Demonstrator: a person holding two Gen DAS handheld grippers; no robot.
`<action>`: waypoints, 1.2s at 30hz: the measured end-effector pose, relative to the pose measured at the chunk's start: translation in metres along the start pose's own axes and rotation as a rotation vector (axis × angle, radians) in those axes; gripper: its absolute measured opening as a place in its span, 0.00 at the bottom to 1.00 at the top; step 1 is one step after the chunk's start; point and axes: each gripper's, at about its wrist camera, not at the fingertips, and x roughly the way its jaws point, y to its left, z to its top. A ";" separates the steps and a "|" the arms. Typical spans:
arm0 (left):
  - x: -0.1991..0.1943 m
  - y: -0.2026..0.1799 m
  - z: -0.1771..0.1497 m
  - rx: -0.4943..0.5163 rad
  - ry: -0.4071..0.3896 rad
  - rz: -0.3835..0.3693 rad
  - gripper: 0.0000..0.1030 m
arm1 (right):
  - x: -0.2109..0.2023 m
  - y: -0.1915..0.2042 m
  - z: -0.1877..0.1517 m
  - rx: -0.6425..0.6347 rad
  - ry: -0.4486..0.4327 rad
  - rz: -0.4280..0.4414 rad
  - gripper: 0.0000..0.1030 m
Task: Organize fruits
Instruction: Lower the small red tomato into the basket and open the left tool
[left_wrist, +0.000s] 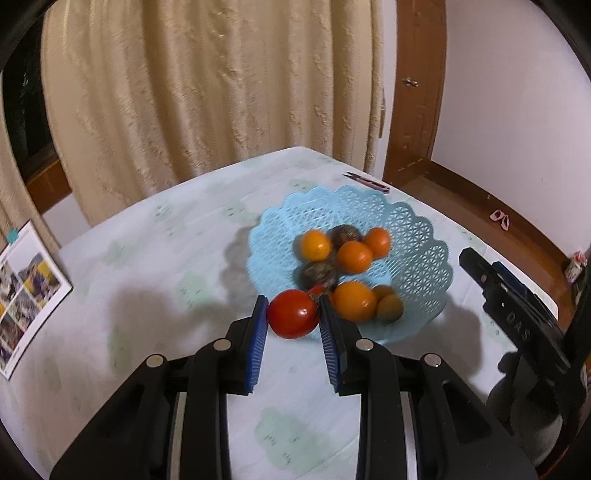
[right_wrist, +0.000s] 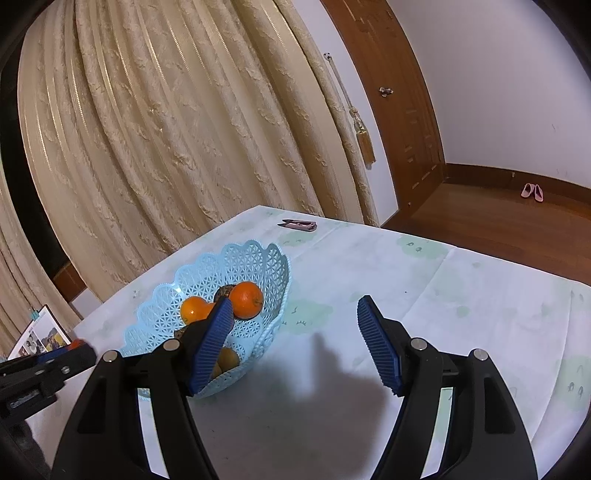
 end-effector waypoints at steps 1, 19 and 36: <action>0.002 -0.003 0.001 0.005 0.000 -0.002 0.27 | 0.000 -0.001 0.001 0.003 0.001 0.000 0.70; 0.046 -0.054 0.026 0.078 0.019 -0.053 0.27 | -0.003 -0.015 0.005 0.073 -0.027 -0.048 0.73; 0.076 -0.079 0.031 0.101 0.058 -0.087 0.27 | -0.009 -0.033 0.010 0.150 -0.073 -0.105 0.74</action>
